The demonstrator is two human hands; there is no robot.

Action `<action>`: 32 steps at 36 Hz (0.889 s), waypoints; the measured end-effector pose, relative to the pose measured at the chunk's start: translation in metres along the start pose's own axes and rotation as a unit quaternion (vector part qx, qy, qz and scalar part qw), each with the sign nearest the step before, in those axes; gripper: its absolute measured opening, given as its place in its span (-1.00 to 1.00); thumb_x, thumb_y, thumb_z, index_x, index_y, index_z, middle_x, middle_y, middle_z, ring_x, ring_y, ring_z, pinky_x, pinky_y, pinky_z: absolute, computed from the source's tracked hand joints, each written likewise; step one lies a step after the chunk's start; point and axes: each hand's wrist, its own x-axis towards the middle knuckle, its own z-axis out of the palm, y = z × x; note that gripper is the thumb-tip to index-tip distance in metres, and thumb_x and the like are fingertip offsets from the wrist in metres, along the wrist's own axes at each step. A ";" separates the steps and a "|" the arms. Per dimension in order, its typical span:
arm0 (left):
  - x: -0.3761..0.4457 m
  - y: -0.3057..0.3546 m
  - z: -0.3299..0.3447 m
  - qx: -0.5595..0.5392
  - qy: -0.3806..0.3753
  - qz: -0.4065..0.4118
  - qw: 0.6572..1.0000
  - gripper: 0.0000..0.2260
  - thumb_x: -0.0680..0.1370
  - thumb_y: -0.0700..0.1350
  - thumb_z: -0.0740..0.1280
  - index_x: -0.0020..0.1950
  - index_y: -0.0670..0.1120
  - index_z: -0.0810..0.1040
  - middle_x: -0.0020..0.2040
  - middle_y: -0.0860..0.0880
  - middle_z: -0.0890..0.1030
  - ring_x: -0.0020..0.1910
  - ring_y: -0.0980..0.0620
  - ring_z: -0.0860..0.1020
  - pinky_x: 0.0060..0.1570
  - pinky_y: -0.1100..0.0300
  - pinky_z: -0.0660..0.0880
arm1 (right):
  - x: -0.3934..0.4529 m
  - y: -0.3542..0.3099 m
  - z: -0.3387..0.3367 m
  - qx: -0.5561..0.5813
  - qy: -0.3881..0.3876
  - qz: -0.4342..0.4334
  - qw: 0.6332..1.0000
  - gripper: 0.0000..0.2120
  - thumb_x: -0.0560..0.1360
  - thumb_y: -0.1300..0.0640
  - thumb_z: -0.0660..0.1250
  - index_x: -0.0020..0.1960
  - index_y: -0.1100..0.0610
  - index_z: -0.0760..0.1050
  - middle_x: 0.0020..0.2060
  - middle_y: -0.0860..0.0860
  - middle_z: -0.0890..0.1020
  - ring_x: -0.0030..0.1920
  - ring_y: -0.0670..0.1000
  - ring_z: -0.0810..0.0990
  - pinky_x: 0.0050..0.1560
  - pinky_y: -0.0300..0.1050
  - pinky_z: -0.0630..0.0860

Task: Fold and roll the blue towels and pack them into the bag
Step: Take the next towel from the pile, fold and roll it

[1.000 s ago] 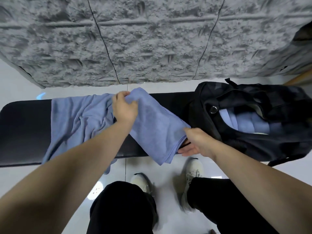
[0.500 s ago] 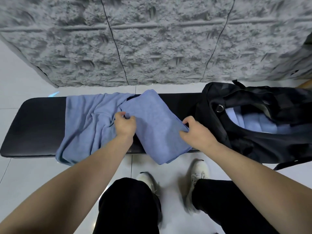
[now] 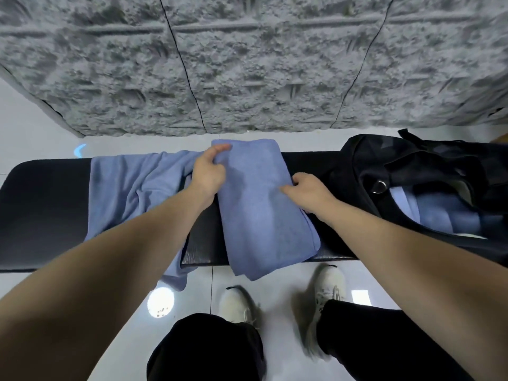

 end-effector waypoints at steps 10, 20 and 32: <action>0.024 0.020 0.024 0.045 -0.060 0.029 0.997 -0.47 0.64 -0.27 0.17 0.57 0.04 0.17 0.60 0.02 -0.09 0.43 0.15 0.20 -0.06 0.45 0.38 | 0.006 0.013 -0.006 -0.056 0.069 0.006 0.996 -0.67 0.57 -0.20 0.20 -0.08 0.08 0.33 -0.25 0.03 0.52 -0.23 0.09 0.52 -0.18 0.04 0.50; -0.048 -0.021 0.013 0.130 0.000 0.138 0.982 -0.53 0.36 0.21 0.38 0.16 0.00 0.53 0.24 -0.02 0.39 0.28 0.02 0.39 0.25 0.23 0.32 | -0.040 0.030 -0.010 -0.028 0.076 -0.029 0.996 -0.54 0.48 -0.03 0.40 0.22 0.08 0.24 -0.12 0.01 0.46 -0.25 0.00 0.46 -0.32 -0.11 0.32; -0.140 -0.059 -0.014 0.406 -0.146 0.295 0.853 -0.46 0.29 0.25 0.48 0.19 0.13 0.45 0.26 0.11 0.29 0.29 0.08 0.23 0.17 0.15 0.10 | -0.100 0.043 -0.013 -0.058 -0.001 0.043 0.997 -0.52 0.40 -0.15 0.48 0.06 0.08 0.31 -0.13 0.04 0.54 -0.24 -0.01 0.50 -0.27 -0.08 0.46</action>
